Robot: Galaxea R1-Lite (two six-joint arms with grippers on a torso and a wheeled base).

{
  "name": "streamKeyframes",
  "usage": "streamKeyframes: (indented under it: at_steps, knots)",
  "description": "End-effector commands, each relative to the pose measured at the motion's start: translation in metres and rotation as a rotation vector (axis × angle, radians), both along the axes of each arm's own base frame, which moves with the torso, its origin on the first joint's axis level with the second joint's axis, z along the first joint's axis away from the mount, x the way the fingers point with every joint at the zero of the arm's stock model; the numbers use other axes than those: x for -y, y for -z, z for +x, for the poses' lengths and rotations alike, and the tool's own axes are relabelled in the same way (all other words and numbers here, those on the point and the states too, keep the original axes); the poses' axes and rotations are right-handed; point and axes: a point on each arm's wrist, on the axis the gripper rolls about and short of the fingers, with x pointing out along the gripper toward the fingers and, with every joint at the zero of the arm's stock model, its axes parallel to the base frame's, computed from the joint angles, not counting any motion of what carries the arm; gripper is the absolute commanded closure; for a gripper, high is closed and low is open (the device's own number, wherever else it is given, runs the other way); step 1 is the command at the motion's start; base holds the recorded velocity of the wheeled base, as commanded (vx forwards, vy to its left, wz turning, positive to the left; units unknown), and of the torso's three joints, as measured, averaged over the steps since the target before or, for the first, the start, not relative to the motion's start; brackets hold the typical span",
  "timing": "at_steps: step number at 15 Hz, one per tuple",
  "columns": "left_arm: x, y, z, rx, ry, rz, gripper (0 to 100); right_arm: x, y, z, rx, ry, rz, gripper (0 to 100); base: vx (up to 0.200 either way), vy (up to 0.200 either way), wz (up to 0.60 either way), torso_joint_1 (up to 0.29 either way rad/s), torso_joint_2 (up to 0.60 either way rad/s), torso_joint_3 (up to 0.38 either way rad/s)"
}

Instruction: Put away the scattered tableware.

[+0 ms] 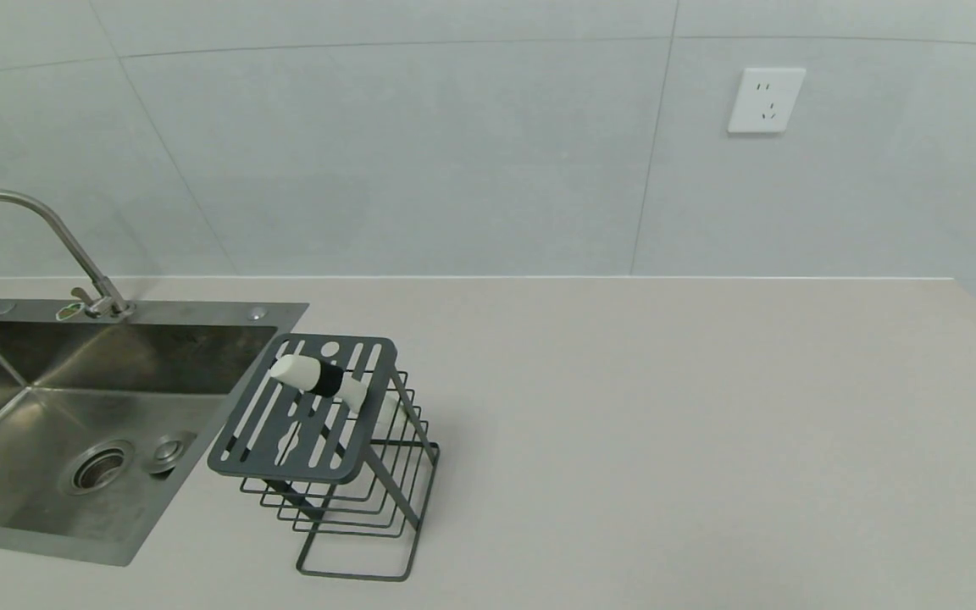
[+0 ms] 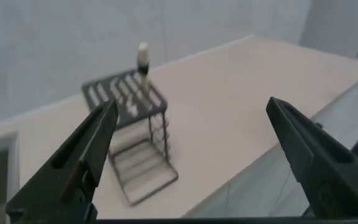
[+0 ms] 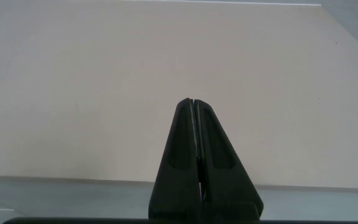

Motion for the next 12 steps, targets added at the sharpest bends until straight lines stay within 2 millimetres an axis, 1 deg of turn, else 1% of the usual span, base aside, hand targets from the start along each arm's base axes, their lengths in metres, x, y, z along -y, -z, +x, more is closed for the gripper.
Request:
streamKeyframes:
  at_steps: [1, 2, 3, 6, 7, 8, 10, 12]
  knots:
    - [-0.001, 0.058, 0.015, -0.167, -0.197, 0.012, 0, 0.0, 0.0, 0.0, -0.001, -0.001, 0.017, 100, 0.0, 0.0, 0.0, 0.0, 0.0, 0.0]
    - [-0.001, 0.076, 0.019, -0.229, -0.269, 0.022, 0, 0.0, 0.0, 0.0, 0.001, -0.002, 0.017, 100, 0.0, 0.0, 0.0, 0.0, 0.0, 0.0]
    - [0.0, 0.072, 0.019, -0.202, -0.317, 0.012, 0, 0.0, 0.0, 0.0, -0.001, -0.012, 0.015, 100, 0.0, 0.0, 0.0, 0.0, 0.0, 0.0]
    - [0.0, 0.076, 0.014, -0.134, -0.479, 0.009, 0, 0.0, 0.0, 0.0, -0.001, -0.009, 0.015, 100, 0.0, 0.0, 0.0, 0.0, 0.0, 0.0]
    - [-0.004, 0.077, 0.014, -0.141, -0.637, 0.008, 0, 0.0, 0.0, 0.0, -0.001, -0.01, 0.014, 100, 0.0, 0.0, 0.0, 0.0, 0.0, 0.0]
    - [-0.004, 0.077, 0.014, -0.146, -0.642, -0.006, 0, 0.0, 0.0, 0.0, -0.001, -0.012, 0.014, 100, 0.0, 0.0, 0.0, 0.0, 0.0, 0.0]
    - [-0.003, 0.079, 0.012, -0.125, -0.603, 0.02, 0, 0.0, 0.0, 0.0, -0.003, -0.009, 0.017, 100, 0.0, 0.0, 0.0, 0.0, 0.0, 0.0]
    - [-0.003, 0.081, 0.012, -0.148, -0.595, -0.006, 0, 0.0, 0.0, 0.0, -0.003, -0.007, 0.014, 100, 0.0, 0.0, 0.0, 0.0, 0.0, 0.0]
